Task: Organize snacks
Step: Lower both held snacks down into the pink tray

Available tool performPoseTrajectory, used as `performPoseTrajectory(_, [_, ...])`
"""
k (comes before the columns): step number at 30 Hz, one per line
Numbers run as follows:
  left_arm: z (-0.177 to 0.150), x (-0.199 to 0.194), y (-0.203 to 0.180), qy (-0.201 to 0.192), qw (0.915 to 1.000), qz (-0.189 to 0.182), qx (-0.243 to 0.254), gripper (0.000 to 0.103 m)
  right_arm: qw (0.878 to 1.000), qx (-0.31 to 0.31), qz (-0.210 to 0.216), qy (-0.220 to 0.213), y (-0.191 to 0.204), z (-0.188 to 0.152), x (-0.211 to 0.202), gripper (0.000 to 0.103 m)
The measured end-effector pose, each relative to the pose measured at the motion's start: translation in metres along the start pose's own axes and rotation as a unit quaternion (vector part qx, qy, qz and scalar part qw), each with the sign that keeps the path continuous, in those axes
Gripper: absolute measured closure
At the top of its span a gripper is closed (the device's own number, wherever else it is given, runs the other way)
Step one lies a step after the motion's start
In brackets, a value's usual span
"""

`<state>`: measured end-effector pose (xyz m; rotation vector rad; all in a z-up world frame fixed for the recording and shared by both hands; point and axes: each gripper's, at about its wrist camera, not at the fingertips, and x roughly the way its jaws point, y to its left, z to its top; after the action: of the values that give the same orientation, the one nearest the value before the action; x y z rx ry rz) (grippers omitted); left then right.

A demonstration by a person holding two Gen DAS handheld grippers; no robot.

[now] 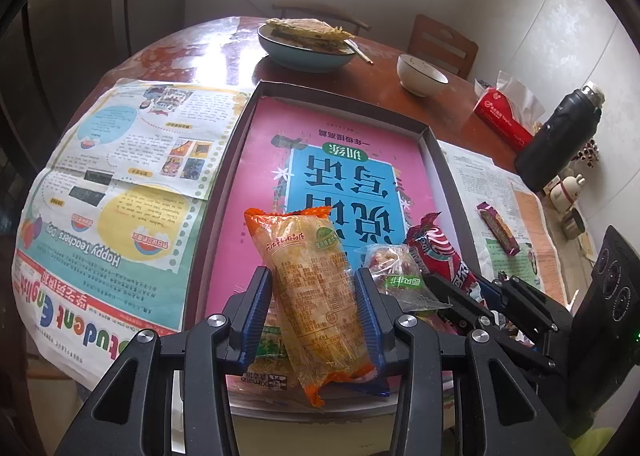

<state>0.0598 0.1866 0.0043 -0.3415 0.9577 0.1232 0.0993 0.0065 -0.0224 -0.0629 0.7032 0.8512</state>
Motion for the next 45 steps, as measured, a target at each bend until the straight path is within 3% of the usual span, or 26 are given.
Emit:
performPoseTrajectory(27, [-0.003,0.003,-0.006,0.002,0.9998,0.004,0.017,0.059,1.0,-0.009,-0.005,-0.002,0.003,-0.004,-0.003,0.081])
performPoseTrajectory(33, [-0.003,0.001,-0.007,0.002,0.9998,0.004,0.018,0.059,1.0,-0.01,-0.008,-0.006,0.006,-0.004,-0.008,0.068])
performPoseTrajectory(45, [-0.003,-0.001,-0.006,0.002,0.9999,0.008,0.015,0.059,1.0,-0.01,-0.013,-0.014,0.006,-0.003,-0.013,0.062])
